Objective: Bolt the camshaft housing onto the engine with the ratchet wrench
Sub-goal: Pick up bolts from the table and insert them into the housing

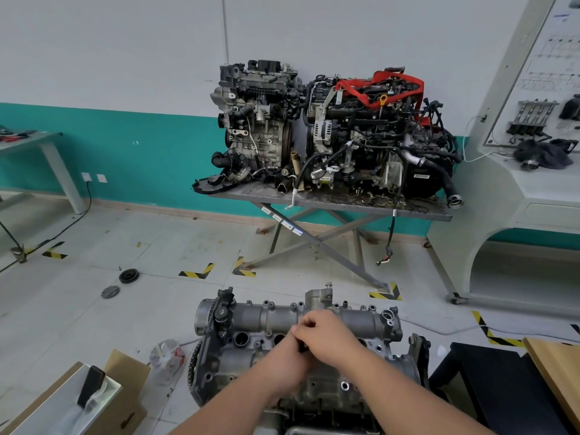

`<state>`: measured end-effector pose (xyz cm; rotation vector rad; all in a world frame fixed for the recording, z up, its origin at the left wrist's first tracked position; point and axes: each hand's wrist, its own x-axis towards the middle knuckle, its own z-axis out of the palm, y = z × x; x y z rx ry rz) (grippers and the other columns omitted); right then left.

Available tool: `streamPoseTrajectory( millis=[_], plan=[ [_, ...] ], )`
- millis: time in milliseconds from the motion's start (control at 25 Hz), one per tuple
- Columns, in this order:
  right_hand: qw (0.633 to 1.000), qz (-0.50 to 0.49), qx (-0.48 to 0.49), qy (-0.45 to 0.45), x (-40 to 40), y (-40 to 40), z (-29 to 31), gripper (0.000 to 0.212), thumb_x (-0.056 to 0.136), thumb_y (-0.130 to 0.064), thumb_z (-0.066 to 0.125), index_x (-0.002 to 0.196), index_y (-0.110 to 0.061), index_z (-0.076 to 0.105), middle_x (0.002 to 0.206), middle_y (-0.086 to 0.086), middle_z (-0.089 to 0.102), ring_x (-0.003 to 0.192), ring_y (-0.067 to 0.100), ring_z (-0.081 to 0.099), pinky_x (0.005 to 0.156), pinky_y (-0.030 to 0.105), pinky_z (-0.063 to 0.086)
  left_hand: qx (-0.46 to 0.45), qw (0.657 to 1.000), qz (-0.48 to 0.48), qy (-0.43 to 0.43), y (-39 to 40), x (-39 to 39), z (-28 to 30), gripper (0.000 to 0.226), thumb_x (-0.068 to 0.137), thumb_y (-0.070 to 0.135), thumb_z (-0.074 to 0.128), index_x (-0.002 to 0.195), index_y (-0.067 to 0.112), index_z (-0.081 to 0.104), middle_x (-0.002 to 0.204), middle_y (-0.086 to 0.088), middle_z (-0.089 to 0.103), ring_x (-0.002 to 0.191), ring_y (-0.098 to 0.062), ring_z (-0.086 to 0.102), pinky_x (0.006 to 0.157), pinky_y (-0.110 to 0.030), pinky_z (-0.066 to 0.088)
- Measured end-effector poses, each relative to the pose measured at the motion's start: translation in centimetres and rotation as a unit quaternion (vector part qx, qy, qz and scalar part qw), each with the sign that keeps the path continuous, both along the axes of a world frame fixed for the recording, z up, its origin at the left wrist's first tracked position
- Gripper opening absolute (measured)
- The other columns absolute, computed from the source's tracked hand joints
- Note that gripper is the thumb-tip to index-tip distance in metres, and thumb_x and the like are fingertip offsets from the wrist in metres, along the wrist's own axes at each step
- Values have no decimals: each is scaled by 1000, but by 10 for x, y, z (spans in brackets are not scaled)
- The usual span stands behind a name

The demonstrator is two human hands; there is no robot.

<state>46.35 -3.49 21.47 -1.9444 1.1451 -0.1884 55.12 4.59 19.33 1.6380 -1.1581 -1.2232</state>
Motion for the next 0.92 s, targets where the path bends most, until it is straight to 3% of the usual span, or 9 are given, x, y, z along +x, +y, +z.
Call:
streamPoseTrajectory(
  millis=[120, 280, 400, 480, 520, 600, 680, 800, 920],
  plan=[
    [998, 59, 23, 22, -7, -8, 8, 15, 80, -22, 63, 67, -16, 68, 66, 1, 62, 62, 9, 54, 60, 24, 43, 9, 999, -6, -35, 5, 5, -2, 41, 92, 15, 51, 129, 31, 46, 81, 4, 62, 53, -2, 47, 51, -21, 39],
    [998, 68, 13, 6, -12, -6, 7, 15, 75, -17, 68, 68, -30, 72, 73, -11, 72, 61, -5, 59, 60, 19, 49, 20, 997, -15, -69, 4, 10, -8, 48, 90, 23, 56, 134, 38, 41, 99, 4, 69, 59, 2, 54, 56, -20, 43],
    [998, -11, 23, -65, -12, -4, 0, 18, 77, -17, 70, 67, -31, 73, 69, -13, 71, 64, -1, 62, 59, 21, 50, 30, 997, -6, -76, 3, 12, -7, 55, 85, 38, 64, 136, 41, 42, 110, 5, 70, 74, 1, 65, 58, -22, 46],
    [983, -119, 48, -128, -14, -9, -1, 17, 79, -10, 71, 67, -22, 73, 69, -6, 73, 71, 10, 69, 67, 33, 59, 52, 993, 7, -104, 5, 17, -9, 68, 80, 47, 73, 139, 41, 41, 127, 6, 63, 97, -10, 67, 64, -23, 48],
    [970, -177, 58, -155, -17, -14, -2, 18, 80, -7, 70, 67, -18, 73, 70, -2, 74, 75, 17, 72, 74, 40, 62, 57, 993, 25, -98, 6, 21, -12, 70, 78, 46, 77, 139, 38, 44, 129, 9, 60, 98, -13, 68, 68, -23, 50],
    [949, -258, 48, -174, -23, -27, -4, 21, 81, -1, 69, 66, -15, 73, 71, 4, 74, 79, 27, 73, 77, 49, 61, 52, 993, 104, -25, 4, 28, -14, 55, 79, 35, 80, 128, 27, 57, 113, 6, 65, 74, -8, 65, 60, -24, 51],
    [959, -250, -11, -133, -26, -34, -10, 20, 81, -2, 67, 66, -13, 74, 75, 3, 73, 77, 26, 70, 75, 41, 61, 44, 965, 233, 110, -1, 37, -17, 35, 86, 25, 76, 118, 21, 61, 85, 0, 65, 50, -10, 46, 45, -25, 37],
    [977, -177, -111, -50, -22, -32, -24, 25, 81, -6, 63, 57, -14, 66, 60, -7, 63, 59, 11, 57, 53, 16, 43, 5, 896, 335, 292, -5, 51, -17, 18, 95, 17, 66, 110, 12, 58, 60, 2, 48, 43, -9, 33, 39, -21, 28],
    [983, -64, -173, 24, -12, -27, -41, 23, 87, -12, 59, 66, -12, 68, 67, -3, 64, 64, 12, 55, 62, 26, 45, -29, 876, 355, 326, -3, 56, -19, 10, 97, 18, 62, 103, 11, 58, 56, 3, 46, 42, -10, 37, 40, -22, 34]
  ],
)
